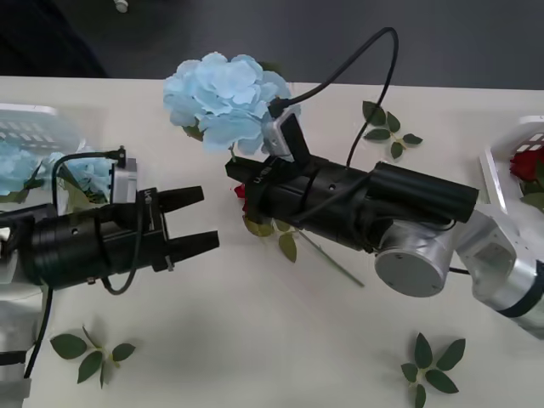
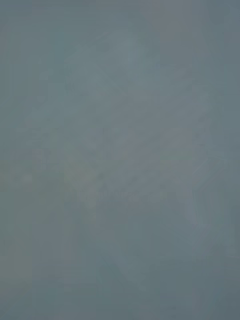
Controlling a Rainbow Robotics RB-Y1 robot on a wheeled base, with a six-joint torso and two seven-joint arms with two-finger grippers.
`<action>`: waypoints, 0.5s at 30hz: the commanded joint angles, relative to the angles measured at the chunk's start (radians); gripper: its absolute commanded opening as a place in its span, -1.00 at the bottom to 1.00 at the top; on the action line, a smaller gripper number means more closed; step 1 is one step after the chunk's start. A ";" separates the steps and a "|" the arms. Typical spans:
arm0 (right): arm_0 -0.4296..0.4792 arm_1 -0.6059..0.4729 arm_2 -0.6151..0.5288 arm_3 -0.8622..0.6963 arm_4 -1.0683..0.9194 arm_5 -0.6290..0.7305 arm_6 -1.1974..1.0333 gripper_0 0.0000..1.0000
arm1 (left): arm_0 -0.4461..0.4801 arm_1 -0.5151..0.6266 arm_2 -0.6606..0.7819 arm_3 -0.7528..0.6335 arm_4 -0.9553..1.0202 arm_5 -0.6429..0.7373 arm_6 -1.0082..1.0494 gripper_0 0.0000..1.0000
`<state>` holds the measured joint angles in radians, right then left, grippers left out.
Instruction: Put the red flowers into the right box and the blue flowers into the left box
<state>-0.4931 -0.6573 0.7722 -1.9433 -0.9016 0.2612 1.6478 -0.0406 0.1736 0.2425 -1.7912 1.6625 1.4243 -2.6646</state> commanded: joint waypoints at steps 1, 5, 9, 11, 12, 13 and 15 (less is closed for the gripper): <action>-0.032 0.019 0.018 0.000 -0.023 -0.028 0.056 -1.00 | 0.001 0.009 -0.052 -0.013 -0.023 -0.064 -0.041 1.00; -0.033 0.010 0.033 -0.025 -0.036 -0.026 0.070 -1.00 | 0.002 0.009 -0.075 -0.010 -0.053 -0.111 -0.041 1.00; -0.028 -0.011 0.042 -0.074 -0.069 -0.028 0.086 -1.00 | 0.002 0.009 -0.074 -0.007 -0.066 -0.125 -0.041 1.00; -0.030 -0.028 0.047 -0.103 -0.100 -0.028 0.092 -1.00 | 0.002 0.009 -0.075 0.001 -0.066 -0.125 -0.041 1.00; -0.027 -0.036 0.047 -0.118 -0.115 -0.028 0.093 -1.00 | 0.002 0.009 -0.075 0.010 -0.066 -0.125 -0.041 1.00; -0.025 -0.038 0.047 -0.126 -0.118 -0.028 0.093 -1.00 | 0.002 0.009 -0.077 0.015 -0.066 -0.125 -0.041 1.00; -0.021 -0.048 0.048 -0.143 -0.122 -0.028 0.093 -1.00 | 0.001 0.009 -0.085 0.032 -0.064 -0.128 -0.041 1.00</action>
<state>-0.5202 -0.6809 0.8136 -2.0270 -1.0170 0.2377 1.7055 -0.0406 0.1736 0.1589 -1.7682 1.5957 1.3039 -2.6646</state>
